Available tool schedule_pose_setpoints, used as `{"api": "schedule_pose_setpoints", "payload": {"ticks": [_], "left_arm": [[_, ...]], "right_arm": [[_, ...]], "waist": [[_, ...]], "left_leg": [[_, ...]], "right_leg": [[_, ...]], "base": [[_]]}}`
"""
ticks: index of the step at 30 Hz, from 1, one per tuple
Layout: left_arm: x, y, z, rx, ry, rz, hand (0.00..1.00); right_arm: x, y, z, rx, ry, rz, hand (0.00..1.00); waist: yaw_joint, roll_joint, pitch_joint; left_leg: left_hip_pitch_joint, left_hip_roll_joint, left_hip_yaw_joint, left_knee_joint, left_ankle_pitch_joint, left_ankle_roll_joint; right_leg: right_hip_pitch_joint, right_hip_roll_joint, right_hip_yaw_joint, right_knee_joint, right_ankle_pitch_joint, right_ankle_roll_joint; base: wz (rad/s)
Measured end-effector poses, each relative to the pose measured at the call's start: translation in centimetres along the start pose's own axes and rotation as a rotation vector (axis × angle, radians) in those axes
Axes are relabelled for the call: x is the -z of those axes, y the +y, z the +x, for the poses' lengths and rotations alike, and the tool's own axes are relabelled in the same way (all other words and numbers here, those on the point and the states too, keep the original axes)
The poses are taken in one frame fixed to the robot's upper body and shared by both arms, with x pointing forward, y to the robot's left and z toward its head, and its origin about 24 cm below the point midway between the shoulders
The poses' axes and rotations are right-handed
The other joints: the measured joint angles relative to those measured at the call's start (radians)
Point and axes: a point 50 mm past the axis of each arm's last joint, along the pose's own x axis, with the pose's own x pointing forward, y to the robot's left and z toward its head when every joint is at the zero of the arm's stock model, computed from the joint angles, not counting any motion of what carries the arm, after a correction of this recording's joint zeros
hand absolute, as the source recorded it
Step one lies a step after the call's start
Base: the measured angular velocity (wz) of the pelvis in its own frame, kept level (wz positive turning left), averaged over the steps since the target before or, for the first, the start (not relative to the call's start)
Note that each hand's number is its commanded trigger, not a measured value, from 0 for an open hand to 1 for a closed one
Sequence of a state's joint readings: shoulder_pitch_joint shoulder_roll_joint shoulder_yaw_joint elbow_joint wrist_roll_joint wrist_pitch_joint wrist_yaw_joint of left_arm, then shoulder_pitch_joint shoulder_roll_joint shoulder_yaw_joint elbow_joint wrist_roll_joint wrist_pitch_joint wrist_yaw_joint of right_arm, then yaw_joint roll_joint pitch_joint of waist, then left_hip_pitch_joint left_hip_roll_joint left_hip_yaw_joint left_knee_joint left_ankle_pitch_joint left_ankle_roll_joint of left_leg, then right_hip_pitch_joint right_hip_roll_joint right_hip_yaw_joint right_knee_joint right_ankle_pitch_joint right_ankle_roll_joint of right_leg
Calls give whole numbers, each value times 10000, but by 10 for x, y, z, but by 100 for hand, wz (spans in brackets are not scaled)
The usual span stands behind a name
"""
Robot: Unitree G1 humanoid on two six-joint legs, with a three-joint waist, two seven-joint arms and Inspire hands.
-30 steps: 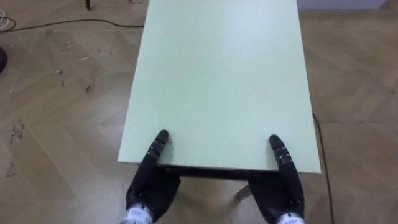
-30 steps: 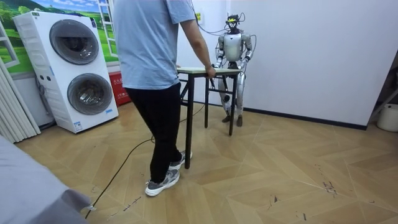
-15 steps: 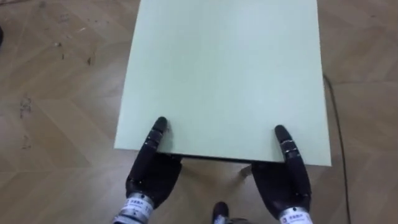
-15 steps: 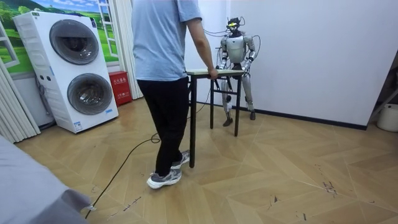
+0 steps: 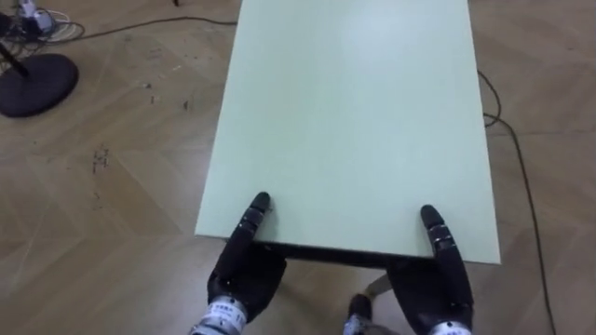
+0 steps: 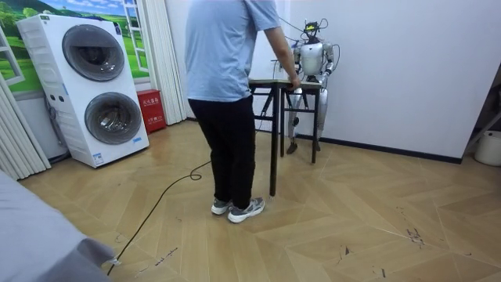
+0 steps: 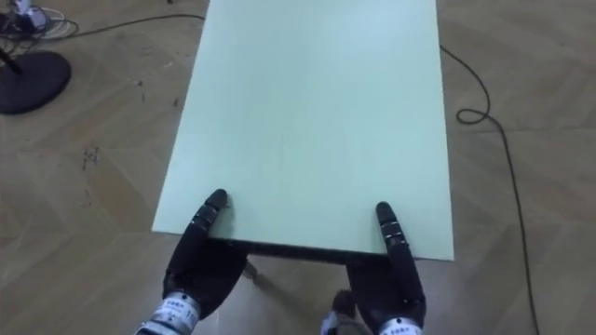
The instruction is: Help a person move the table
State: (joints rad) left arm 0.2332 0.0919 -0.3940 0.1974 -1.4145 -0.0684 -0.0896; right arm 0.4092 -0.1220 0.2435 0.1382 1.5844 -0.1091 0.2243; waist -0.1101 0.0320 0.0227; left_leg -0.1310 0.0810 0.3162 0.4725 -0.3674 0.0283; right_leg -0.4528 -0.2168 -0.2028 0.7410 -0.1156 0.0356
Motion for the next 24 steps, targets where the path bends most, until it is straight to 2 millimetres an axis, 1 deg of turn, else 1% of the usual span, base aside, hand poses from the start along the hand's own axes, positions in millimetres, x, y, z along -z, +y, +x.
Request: {"api": "schedule_pose_setpoints", "payload": {"ticks": [1, 2, 3, 4, 5, 6, 7, 8, 11, 15, 17, 19, 21, 24], "left_arm": [[0, 0, -1, -10, 4, 15, 100], [0, 0, -1, 16, -5, -17, 100], [0, 0, -2, 20, -35, -31, 100], [-2, 0, -2, 22, -86, 15, 100], [-4, -1, -2, 47, -163, 13, 100], [-5, 0, -3, 33, -218, 29, 100], [-6, 1, -3, 0, -275, 51, 100], [-6, 1, -4, -22, -275, 60, 100], [-7, 3, -9, -55, -362, 13, 100], [-5, 6, -14, -216, -392, -80, 100], [-5, 8, -15, -266, -399, -81, 100], [-5, 7, -15, -250, -392, -92, 100], [-6, 7, -15, -228, -398, -70, 100], [-6, 7, -16, -224, -405, -52, 100]], "right_arm": [[0, 0, -1, 18, -4, 3, 100], [1, 0, 0, 2, -18, 11, 100], [2, 0, 0, -20, -10, 15, 100], [3, 2, 1, -71, 55, 10, 100], [4, 3, 3, -111, 97, -26, 100], [4, 4, 4, -124, 120, -35, 100], [5, 4, 4, -110, 115, -31, 100], [6, 4, 4, -45, 110, -62, 100], [7, 4, 4, -57, 181, -210, 100], [8, 3, 3, 31, 261, -286, 100], [9, 2, 2, 77, 296, -319, 100], [8, 2, 2, 50, 261, -359, 100], [9, 3, 3, 31, 270, -400, 100], [9, 3, 3, 28, 254, -379, 100]], "waist": [[96, 3, 2], [325, -9, -7], [445, -35, -11], [675, -29, -15], [922, -45, -9], [981, -59, -5], [1090, -92, -13], [1144, -151, -25], [1147, -266, -21], [1151, -303, -9], [1151, -320, 1], [1210, -319, 1], [1216, -318, 1], [1410, -278, 13]], "left_leg": [[-59, 50, 204, 24, 51, -26], [-118, 42, 362, 80, 89, -98], [-134, -3, 394, 83, 129, -154], [-168, -127, 316, 4, 201, -185], [-174, -258, 37, -197, 295, -164], [-173, -265, -29, -266, 332, -170], [-173, -260, -204, -355, 389, -175], [-146, -230, -279, -461, 456, -176], [-125, -208, -479, -664, 569, -163], [78, -201, -647, -798, 593, -143], [169, -208, -766, -979, 633, -136], [187, -216, -795, -1040, 646, -131], [187, -226, -934, -1070, 647, -133], [154, -232, -1099, -1136, 662, -156]], "right_leg": [[531, -95, 235, 533, -734, 138], [1038, -67, 458, 465, -1247, 293], [1187, -29, 483, 128, -1382, 365], [1339, 161, 446, -506, -1454, 364], [1501, 331, 401, -1145, -1445, 354], [1596, 395, 346, -1422, -1419, 311], [1820, 557, 305, -1960, -1344, 186], [1944, 675, 279, -2281, -1223, 142], [2102, 835, 209, -2845, -945, 147], [2484, 956, 182, -3394, -786, 225], [2766, 1005, 5, -3812, -656, 248], [2864, 1017, -45, -3976, -622, 277], [2970, 1018, -202, -4067, -619, 280], [3050, 1053, -287, -4225, -620, 280]], "base": [[-9], [-23], [-45], [-56], [-55], [-41], [-17], [-9], [0], [2], [13], [11], [21], [13]]}}
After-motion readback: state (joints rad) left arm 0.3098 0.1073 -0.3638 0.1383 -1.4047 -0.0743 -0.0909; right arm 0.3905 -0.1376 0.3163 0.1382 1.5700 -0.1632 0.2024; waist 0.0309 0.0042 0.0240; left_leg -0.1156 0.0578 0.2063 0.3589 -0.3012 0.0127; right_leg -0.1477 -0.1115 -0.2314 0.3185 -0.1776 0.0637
